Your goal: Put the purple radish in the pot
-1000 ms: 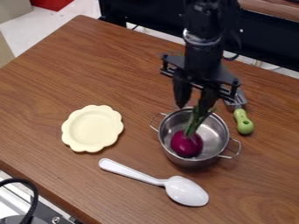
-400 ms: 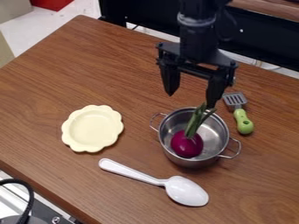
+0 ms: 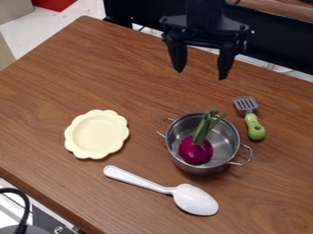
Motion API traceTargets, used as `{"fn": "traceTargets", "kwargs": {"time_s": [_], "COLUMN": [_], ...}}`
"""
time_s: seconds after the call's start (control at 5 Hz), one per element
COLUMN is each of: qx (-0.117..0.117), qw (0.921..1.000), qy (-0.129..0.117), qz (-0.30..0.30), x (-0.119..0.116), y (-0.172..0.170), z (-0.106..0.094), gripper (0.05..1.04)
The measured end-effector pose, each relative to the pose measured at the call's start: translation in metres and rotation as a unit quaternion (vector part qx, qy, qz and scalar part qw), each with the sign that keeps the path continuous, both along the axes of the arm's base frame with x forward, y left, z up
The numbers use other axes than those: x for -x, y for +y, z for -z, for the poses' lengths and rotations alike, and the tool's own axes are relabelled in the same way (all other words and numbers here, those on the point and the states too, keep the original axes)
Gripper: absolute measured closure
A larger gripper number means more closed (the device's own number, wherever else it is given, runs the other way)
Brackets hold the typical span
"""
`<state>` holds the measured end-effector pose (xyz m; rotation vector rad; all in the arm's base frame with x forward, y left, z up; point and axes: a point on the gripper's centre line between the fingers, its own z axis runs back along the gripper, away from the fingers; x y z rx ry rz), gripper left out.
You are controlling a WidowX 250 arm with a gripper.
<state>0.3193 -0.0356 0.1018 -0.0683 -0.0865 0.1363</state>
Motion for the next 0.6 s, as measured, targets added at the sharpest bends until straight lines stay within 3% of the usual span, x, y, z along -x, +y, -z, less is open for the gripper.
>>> {"fn": "traceTargets", "kwargs": {"time_s": [0.2,0.4,0.6], "qx": [-0.006,-0.013,-0.015], "qw": [0.9999,0.9999,0.9996], "qy": [-0.011,-0.006,-0.012], "qz": [-0.005,-0.007,0.019], "x": [-0.016,-0.032,-0.041], "y": [-0.01,-0.02,-0.031], "z": [0.007,0.018,0.02], "gripper": [0.083,0.083,0.083]}}
